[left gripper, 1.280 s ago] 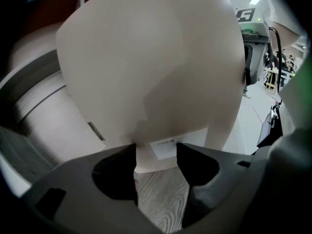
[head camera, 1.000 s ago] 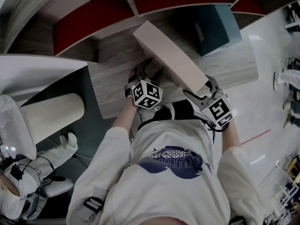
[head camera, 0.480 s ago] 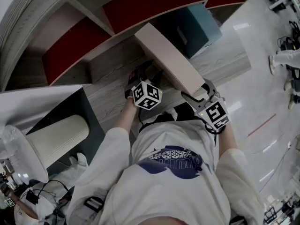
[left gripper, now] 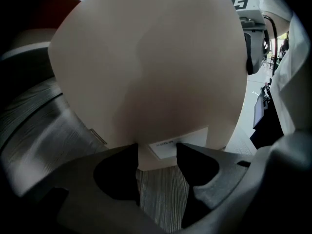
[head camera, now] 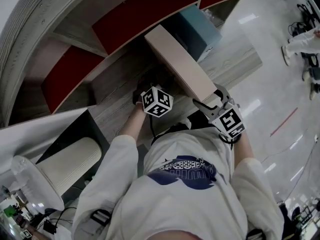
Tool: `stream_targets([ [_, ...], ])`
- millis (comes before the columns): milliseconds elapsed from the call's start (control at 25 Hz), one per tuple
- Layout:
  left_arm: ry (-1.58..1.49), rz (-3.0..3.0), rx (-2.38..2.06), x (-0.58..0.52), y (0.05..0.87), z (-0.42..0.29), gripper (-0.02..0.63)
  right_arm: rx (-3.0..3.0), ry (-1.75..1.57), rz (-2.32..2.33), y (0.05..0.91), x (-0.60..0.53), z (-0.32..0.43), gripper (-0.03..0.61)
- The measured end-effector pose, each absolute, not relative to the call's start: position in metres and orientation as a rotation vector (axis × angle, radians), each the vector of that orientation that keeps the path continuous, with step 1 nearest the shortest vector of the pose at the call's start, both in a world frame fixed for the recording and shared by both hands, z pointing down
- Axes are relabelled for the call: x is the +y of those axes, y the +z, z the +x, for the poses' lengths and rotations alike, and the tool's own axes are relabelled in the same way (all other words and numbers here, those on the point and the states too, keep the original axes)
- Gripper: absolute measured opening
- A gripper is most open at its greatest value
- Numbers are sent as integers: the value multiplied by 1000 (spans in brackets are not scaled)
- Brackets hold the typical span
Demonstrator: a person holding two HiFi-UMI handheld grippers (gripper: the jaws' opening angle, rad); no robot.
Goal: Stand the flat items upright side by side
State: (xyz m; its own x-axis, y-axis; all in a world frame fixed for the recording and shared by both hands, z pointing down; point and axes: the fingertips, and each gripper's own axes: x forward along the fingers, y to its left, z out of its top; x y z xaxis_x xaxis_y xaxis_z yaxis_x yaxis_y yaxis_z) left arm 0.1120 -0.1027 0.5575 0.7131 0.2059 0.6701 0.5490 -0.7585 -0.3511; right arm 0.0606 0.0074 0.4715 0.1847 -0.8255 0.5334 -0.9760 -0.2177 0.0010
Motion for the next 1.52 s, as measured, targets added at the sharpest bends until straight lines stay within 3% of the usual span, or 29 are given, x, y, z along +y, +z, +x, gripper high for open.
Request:
stream_targets([
  [1520, -947, -2361, -633, -109, 558, 173, 245, -1699, 703, 2104, 469, -2, 113, 265],
])
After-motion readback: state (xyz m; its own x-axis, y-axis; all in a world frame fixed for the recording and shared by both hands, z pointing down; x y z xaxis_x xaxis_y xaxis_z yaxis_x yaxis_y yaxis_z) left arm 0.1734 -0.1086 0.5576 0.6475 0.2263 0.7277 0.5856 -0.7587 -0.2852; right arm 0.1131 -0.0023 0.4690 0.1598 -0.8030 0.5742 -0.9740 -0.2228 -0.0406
